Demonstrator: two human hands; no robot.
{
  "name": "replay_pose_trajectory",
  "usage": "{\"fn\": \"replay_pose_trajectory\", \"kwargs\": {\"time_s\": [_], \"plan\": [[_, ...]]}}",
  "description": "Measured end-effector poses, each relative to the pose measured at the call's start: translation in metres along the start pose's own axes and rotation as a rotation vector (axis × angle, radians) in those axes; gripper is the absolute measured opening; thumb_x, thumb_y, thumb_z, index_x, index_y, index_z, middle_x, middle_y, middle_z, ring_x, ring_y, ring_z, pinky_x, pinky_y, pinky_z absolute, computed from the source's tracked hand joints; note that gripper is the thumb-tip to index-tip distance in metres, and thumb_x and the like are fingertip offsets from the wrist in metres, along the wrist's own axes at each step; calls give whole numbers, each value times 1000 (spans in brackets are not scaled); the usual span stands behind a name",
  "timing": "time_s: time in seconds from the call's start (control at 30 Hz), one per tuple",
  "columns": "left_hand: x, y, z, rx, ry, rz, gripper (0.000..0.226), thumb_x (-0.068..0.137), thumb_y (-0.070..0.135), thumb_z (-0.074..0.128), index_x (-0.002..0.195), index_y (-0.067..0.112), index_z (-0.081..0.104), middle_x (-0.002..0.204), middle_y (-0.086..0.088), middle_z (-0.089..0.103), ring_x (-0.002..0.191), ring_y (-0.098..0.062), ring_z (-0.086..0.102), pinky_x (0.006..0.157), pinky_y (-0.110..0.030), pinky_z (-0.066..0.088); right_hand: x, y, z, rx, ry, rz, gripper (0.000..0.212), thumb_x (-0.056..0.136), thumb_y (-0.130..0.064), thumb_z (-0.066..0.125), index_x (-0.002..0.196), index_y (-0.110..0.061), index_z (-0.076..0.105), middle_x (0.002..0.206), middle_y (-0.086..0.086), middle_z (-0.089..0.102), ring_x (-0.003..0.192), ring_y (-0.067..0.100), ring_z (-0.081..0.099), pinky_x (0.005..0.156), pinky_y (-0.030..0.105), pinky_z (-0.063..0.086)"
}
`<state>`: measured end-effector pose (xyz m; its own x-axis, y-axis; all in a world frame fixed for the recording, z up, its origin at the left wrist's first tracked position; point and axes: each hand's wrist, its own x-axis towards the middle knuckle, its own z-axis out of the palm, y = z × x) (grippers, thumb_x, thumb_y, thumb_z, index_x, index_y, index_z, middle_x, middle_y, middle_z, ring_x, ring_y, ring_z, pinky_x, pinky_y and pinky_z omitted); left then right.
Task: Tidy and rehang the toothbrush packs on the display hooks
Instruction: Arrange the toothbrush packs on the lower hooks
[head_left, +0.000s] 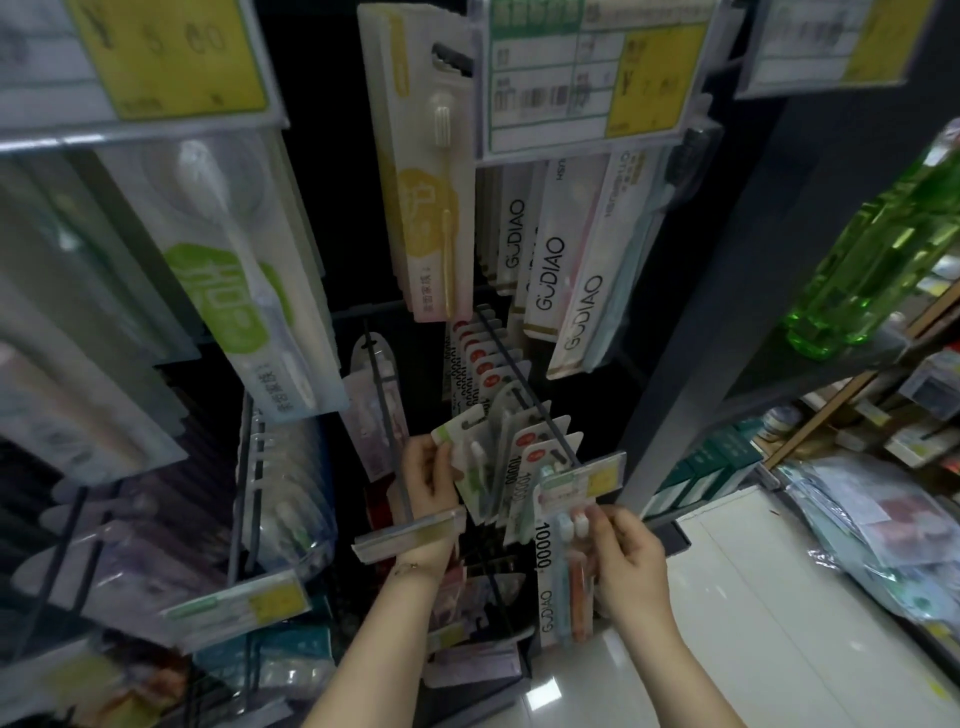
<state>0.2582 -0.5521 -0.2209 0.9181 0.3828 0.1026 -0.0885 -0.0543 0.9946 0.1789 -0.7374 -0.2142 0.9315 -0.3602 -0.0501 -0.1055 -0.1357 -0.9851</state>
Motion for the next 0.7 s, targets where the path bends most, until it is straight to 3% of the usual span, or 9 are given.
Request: {"fn": "replay_pose_trajectory", "kwargs": {"time_s": [0.07,0.17,0.2,0.27,0.37,0.53,0.7], "plan": [[-5,-5,-10,40,-17,-89,19,99,51,53,90,34,59,83,-2,67,77,-21,66,75,-34,54,2,-3,1,10,22,4,20,98,-19,55,86,-22,71,84,-4,74,79,12,69,70,33,53],[-16,-6,-18,-27,-2,-213,19,104,21,53,106,6,65,113,-29,67,102,-35,66,90,-31,55,7,-9,2,27,50,-2,20,98,-17,56,85,-20,70,83,-5,75,78,12,70,68,29,52],[-17,-7,-21,-11,17,-154,21,103,21,55,113,5,65,112,-27,68,104,-32,67,93,-32,55,7,-10,2,28,54,-13,20,98,-16,56,84,-19,70,82,-5,75,78,12,70,67,27,51],[-20,-2,-27,15,39,-103,15,101,27,58,110,17,67,99,-8,72,92,-11,69,90,-35,58,7,-12,0,32,46,-41,20,97,-13,57,83,-17,70,81,-4,75,75,10,70,65,24,52],[-24,5,-34,46,21,-106,10,102,26,55,96,32,60,93,10,66,82,10,60,84,-20,48,2,-13,-2,58,13,-76,22,96,-6,58,82,-17,71,78,-6,74,72,5,68,63,16,51],[-31,8,-43,41,23,-117,6,100,24,57,104,26,61,97,14,63,86,8,56,75,-3,44,10,-20,4,86,28,-28,23,97,-5,55,84,-16,71,77,-6,74,70,6,68,60,16,50],[-31,0,-50,61,19,-121,11,98,23,60,108,20,62,98,13,66,91,2,61,76,-7,43,16,-28,8,80,44,-11,26,97,-7,54,83,-21,71,74,-13,74,71,3,67,60,16,50]]}}
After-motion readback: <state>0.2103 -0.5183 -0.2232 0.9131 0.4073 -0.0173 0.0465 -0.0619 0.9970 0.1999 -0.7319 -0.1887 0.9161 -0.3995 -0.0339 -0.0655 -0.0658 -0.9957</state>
